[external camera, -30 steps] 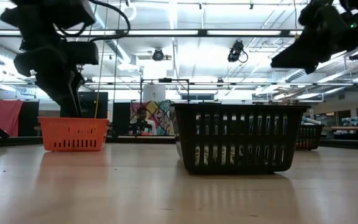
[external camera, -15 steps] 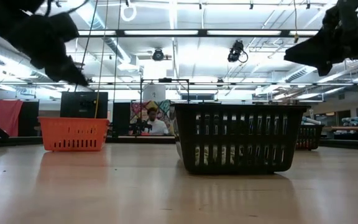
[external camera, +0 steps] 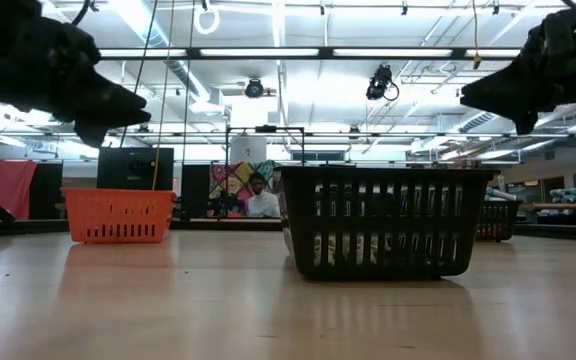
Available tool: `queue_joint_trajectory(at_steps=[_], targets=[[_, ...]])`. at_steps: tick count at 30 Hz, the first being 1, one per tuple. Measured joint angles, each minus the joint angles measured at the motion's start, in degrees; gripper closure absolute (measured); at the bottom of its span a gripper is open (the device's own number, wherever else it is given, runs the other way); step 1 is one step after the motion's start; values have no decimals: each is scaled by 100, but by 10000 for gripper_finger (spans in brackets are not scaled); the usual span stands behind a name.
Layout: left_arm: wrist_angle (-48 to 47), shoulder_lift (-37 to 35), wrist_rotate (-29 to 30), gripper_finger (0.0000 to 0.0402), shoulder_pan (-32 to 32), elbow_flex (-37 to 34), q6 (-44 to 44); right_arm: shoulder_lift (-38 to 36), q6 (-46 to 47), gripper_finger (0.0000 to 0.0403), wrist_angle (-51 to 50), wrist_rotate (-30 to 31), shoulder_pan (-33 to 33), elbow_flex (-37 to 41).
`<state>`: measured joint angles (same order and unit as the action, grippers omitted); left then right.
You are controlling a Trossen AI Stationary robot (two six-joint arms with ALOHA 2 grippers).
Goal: Sort Halloween decoration
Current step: Return to Home Position
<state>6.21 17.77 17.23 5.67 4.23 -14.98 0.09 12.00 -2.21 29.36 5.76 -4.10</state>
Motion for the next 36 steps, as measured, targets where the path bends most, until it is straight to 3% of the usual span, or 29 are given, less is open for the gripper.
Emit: queue_joint_trajectory(at_steps=[4, 10, 23, 36], targets=[[291, -374, -9, 240, 213, -373, -6, 4, 229, 288, 463, 38, -1, 307], [323, -561, 15, 240, 483, -371, 309, 4, 65, 288, 881, 14, 0, 374], [555, -544, 31, 239, 483, -371, 1292, 38, 434, 288, 858, 174, 0, 374], [580, -544, 31, 239, 481, -374, 1309, 38, 436, 288, 858, 105, 0, 374]])
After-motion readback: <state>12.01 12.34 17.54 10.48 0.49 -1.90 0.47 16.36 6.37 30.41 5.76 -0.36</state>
